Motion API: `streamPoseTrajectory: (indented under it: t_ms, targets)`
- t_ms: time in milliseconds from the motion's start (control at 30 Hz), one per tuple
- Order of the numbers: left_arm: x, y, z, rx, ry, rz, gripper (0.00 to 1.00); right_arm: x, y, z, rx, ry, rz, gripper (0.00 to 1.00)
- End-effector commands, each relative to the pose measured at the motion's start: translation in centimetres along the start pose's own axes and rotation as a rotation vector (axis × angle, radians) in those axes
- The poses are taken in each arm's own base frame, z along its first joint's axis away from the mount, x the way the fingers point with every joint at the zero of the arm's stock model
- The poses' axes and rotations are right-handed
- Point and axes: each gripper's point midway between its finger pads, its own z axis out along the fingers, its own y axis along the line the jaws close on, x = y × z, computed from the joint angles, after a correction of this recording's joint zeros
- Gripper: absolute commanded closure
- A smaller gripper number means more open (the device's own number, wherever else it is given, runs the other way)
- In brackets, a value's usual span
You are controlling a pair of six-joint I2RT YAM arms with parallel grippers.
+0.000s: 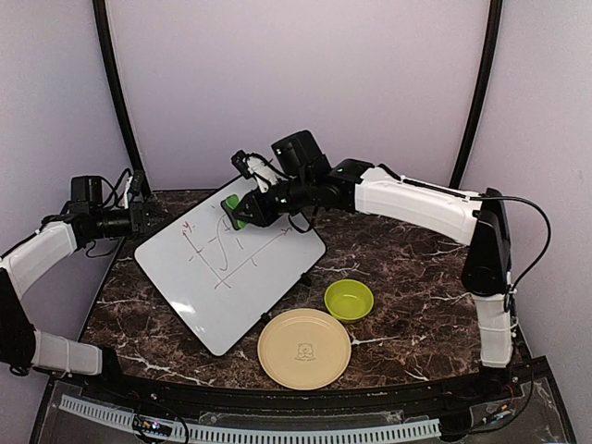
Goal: Erase the whiteboard
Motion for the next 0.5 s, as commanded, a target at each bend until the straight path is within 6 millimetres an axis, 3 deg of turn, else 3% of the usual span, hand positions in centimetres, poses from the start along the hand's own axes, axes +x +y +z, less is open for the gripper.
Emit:
streamPoseTrajectory:
  t_ms: [0,267,467]
  targets:
    - [2.3,-0.9,0.6,0.056,0.062,-0.044,0.92,-1.2,0.2,1.0,0.016,-0.005,-0.023,0.88]
    - [3.1,-0.9,1.1,0.043,0.092,-0.044,0.9,-1.4,1.7,2.8,0.04,0.052,-0.081,0.88]
    - [3.0,-0.9,1.1,0.045,0.089,-0.046,0.88,0.2,3.7,4.4,0.089,0.078,-0.123,0.88]
